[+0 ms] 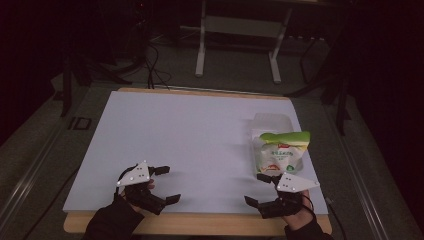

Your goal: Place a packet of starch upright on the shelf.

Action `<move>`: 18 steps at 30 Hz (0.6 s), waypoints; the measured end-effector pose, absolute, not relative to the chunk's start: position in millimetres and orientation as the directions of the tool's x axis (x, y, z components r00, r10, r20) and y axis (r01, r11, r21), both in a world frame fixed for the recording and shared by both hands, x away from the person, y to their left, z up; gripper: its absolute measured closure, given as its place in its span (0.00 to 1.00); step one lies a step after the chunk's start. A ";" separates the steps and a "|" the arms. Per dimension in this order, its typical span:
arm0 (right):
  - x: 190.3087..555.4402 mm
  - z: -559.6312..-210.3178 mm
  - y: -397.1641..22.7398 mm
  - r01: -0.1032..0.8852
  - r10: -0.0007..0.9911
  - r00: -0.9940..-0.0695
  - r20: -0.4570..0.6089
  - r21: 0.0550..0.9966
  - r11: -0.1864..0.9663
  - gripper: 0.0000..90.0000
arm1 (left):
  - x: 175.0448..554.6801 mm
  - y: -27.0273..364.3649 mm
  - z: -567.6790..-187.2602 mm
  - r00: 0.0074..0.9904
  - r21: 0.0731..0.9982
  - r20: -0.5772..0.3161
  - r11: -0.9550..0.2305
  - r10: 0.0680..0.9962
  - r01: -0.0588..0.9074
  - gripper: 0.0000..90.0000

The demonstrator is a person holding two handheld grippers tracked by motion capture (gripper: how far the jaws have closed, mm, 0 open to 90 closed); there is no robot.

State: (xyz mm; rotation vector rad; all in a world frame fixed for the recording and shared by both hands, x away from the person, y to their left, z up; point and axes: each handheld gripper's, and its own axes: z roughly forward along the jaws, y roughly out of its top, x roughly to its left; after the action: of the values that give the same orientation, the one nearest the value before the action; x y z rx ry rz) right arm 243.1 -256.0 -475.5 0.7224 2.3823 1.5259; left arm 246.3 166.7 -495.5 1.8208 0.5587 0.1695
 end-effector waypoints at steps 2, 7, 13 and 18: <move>243.1 -476.3 -257.9 0.289 0.520 -0.850 0.079 0.896 0.337 0.15 | 246.5 167.1 -496.4 0.876 0.930 -0.162 -0.225 0.455 0.289 0.01; 243.0 -477.6 -263.6 0.294 0.535 -0.842 0.071 0.892 0.344 0.15 | 246.9 167.2 -497.4 0.877 0.930 -0.158 -0.230 0.454 0.287 0.01; 243.3 -481.2 -271.3 0.315 0.538 -0.839 0.084 0.881 0.354 0.15 | 248.5 168.4 -499.0 0.877 0.928 -0.155 -0.236 0.455 0.287 0.01; 243.9 -487.1 -276.6 0.332 0.544 -0.835 0.083 0.865 0.377 0.15 | 248.3 167.8 -500.0 0.877 0.927 -0.157 -0.239 0.455 0.290 0.01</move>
State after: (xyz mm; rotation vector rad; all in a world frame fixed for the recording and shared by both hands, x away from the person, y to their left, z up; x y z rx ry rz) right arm 243.9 -276.6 -487.1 0.7830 2.4204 1.4440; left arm 248.3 167.8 -500.0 1.8398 0.5575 0.1701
